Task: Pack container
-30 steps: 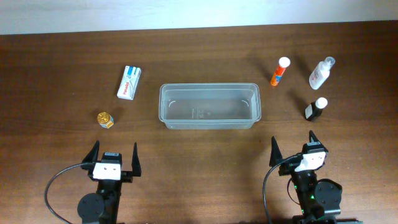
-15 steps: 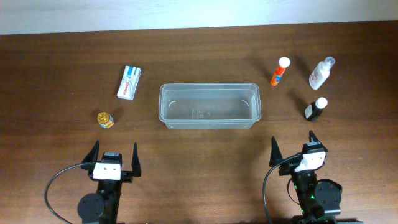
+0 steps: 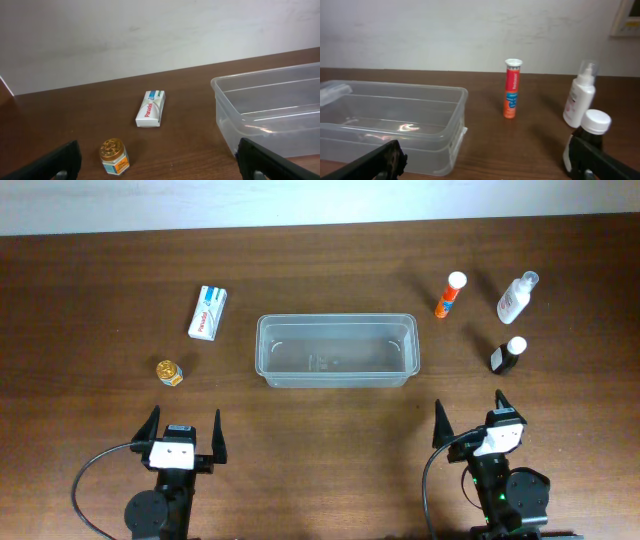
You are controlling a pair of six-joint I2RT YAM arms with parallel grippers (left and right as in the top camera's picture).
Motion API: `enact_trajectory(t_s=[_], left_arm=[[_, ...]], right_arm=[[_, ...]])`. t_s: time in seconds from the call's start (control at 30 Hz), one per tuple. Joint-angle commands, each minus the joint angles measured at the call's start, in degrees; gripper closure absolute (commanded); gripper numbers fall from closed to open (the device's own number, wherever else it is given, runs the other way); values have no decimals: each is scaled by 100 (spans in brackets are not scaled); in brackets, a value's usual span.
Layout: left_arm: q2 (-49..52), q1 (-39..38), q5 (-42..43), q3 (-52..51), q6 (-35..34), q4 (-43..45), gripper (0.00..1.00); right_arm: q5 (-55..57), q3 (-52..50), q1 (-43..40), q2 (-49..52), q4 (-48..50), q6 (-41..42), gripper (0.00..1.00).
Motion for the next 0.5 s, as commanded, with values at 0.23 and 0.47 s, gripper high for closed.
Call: enact_trajectory(t_s=[0.23,0.47], left_arm=[[-44,39,-26,-37,92,-7,1],[-44,39,-26,-37,92,-7,1]], right_arm=[[-647,-28,-11,-61,118,262,2],[-1224,-15,-11,-61,501,260,2]])
